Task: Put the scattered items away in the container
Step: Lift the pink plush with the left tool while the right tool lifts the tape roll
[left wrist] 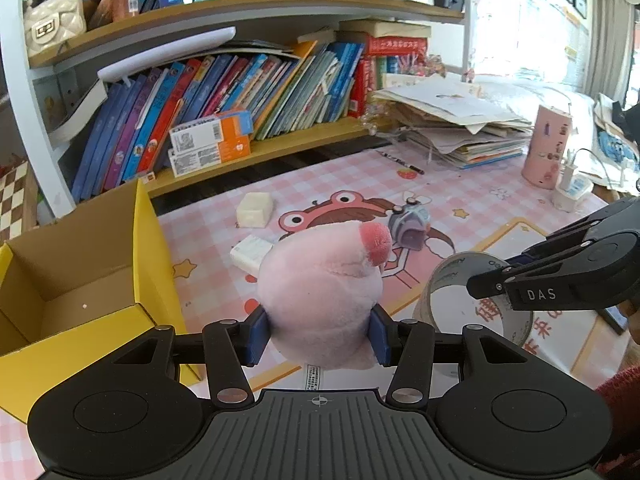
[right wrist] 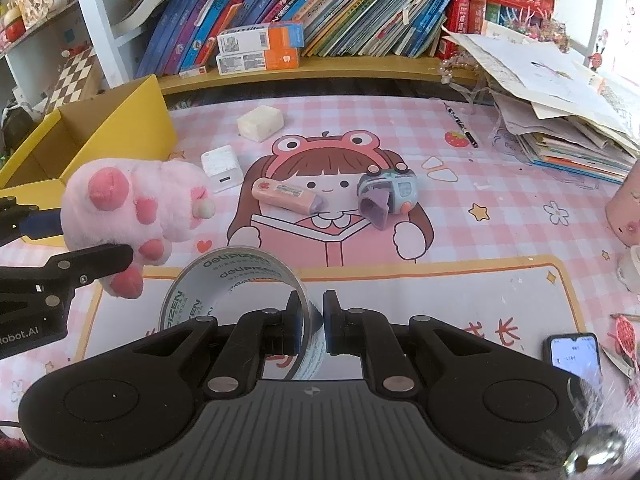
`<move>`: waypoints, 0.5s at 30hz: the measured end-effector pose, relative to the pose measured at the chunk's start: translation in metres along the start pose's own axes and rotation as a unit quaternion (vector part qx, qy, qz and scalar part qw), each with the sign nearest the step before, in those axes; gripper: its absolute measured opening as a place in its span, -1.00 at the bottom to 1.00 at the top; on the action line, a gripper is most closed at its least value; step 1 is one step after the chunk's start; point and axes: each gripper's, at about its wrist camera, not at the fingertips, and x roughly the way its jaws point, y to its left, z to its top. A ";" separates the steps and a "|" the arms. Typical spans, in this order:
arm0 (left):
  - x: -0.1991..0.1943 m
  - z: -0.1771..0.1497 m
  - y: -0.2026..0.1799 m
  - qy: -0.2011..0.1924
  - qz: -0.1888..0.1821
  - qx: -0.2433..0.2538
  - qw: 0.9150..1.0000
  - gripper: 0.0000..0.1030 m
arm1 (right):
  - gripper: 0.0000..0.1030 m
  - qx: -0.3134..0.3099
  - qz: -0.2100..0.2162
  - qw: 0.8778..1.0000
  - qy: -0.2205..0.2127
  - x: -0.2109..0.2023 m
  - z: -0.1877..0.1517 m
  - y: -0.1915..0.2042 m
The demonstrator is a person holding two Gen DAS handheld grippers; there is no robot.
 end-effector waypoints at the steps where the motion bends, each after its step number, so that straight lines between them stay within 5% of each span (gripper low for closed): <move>1: -0.002 0.000 0.000 -0.003 -0.002 0.003 1.000 -0.05 | -0.80 0.001 -0.002 1.000 -0.002 -0.002 -0.001 0.002; 15: -0.036 -0.011 0.019 -0.034 -0.029 0.035 0.998 -0.05 | -0.80 0.022 -0.031 0.999 -0.021 -0.029 -0.014 0.038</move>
